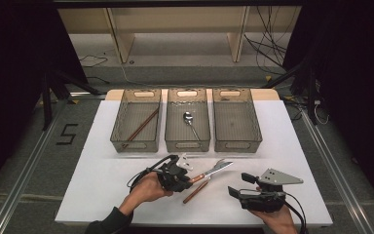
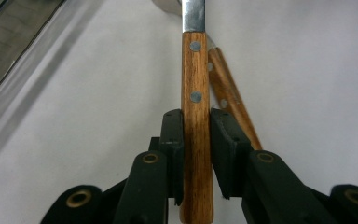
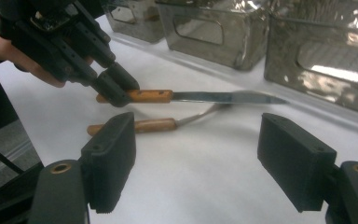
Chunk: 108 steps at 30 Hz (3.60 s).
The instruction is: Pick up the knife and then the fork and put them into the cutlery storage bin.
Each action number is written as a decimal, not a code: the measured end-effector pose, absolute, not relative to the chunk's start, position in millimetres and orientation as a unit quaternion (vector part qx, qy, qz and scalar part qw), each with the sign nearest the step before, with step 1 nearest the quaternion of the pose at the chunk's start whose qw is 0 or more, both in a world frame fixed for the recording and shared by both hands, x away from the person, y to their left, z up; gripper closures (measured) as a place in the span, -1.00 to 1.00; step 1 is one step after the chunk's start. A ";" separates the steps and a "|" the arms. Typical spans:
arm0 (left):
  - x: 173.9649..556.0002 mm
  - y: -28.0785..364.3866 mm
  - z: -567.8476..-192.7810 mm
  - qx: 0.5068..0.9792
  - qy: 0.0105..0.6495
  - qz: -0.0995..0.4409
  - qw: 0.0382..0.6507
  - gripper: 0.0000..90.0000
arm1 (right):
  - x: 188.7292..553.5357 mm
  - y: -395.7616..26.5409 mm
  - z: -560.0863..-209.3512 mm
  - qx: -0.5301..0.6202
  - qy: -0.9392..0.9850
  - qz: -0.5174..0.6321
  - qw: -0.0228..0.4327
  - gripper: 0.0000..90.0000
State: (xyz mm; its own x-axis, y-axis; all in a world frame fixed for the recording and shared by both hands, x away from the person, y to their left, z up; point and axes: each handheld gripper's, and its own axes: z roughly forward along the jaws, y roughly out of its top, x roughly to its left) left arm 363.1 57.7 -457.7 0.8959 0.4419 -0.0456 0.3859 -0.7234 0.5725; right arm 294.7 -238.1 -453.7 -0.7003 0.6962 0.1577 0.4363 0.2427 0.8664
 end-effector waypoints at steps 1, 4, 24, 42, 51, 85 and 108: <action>362.3 58.3 -456.0 0.926 0.224 0.041 0.300 0.67 | 294.1 -236.2 -452.9 0.359 0.779 0.496 0.136 -0.36; 359.3 61.7 -450.0 0.928 0.222 0.026 0.300 0.67 | 290.9 -226.6 -448.6 0.339 0.787 0.493 0.153 -0.36; 345.1 77.8 -430.2 0.929 0.208 -0.016 0.304 0.67 | 281.5 -151.6 -445.0 0.177 0.857 0.412 0.255 -0.33; 341.0 79.3 -423.7 0.933 0.198 -0.030 0.300 0.67 | 266.0 -115.8 -465.5 0.026 0.862 0.273 0.427 -0.03; 339.8 80.4 -420.7 0.934 0.195 -0.034 0.296 0.67 | 261.6 -109.1 -474.9 -0.024 0.850 0.228 0.474 0.19; 347.5 98.5 -405.2 0.916 0.236 -0.028 0.324 -0.01 | 263.2 -110.3 -476.5 -0.084 0.838 0.179 0.509 0.80; 344.3 159.0 -412.1 0.842 0.319 0.067 0.429 -0.47 | 305.0 -156.7 -431.3 0.064 0.845 0.207 0.489 0.81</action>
State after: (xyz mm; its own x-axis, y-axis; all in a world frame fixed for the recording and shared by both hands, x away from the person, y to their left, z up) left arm 344.3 159.0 -412.1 0.7881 0.5941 -0.1610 0.4795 -0.4285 0.7658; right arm 305.0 -156.7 -431.3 -0.5138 0.3113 -0.7995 -0.0933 0.9061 0.4127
